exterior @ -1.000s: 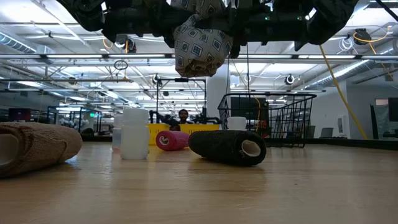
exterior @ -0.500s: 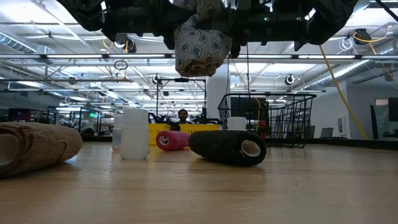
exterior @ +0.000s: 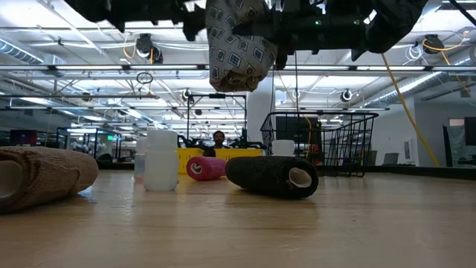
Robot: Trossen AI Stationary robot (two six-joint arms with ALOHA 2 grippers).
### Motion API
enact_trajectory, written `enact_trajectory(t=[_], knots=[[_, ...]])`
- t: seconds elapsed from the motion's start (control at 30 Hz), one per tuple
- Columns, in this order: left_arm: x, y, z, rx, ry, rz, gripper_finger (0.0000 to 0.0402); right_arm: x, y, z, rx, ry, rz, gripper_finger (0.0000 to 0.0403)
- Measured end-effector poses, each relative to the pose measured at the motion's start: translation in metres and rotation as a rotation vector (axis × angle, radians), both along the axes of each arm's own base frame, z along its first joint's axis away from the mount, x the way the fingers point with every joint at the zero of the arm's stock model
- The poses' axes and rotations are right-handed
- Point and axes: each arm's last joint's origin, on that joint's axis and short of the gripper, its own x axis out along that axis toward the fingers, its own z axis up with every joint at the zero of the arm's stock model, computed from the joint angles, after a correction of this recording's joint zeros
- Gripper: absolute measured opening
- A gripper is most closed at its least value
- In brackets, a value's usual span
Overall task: Pick & Place Medicine items
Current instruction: Put the gray patient gown into the black wire basket
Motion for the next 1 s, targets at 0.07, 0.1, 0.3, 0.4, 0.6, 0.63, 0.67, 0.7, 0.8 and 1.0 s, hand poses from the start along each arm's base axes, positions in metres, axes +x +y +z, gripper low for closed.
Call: enact_trajectory(t=[0.07,0.1,0.3,0.4,0.6,0.63,0.67,0.7,0.8,1.0], knots=[[-0.011,0.0,0.008,0.003,-0.005,0.027,0.0314,-0.002,0.0,0.002,-0.001,0.018,0.0,0.0078],[-0.017,0.0,0.013,0.011,-0.006,0.041,0.0317,-0.004,-0.001,0.002,-0.003,0.035,-0.003,0.0078],[-0.058,0.001,0.026,0.012,0.054,0.116,0.0323,-0.024,-0.013,0.023,-0.022,0.066,-0.049,0.0078],[-0.076,0.0,0.022,0.012,0.047,0.169,0.0324,-0.038,-0.022,0.034,-0.019,0.086,-0.087,0.0078],[-0.1,-0.001,-0.006,-0.019,0.025,0.286,0.0324,-0.065,-0.043,0.048,-0.019,0.138,-0.181,0.0078],[-0.102,-0.001,-0.011,-0.029,0.024,0.299,0.0324,-0.068,-0.047,0.047,-0.018,0.158,-0.199,0.0078],[-0.103,-0.001,-0.016,-0.037,0.02,0.314,0.0324,-0.071,-0.051,0.046,-0.014,0.18,-0.216,0.0078],[-0.105,0.0,-0.021,-0.052,0.025,0.324,0.0324,-0.074,-0.055,0.045,-0.008,0.204,-0.233,0.0078],[-0.107,0.001,-0.032,-0.085,0.044,0.36,0.0324,-0.08,-0.066,0.041,0.004,0.248,-0.279,0.0078],[-0.109,0.005,-0.039,-0.1,0.067,0.388,0.0324,-0.089,-0.082,0.031,0.046,0.284,-0.296,0.0078]])
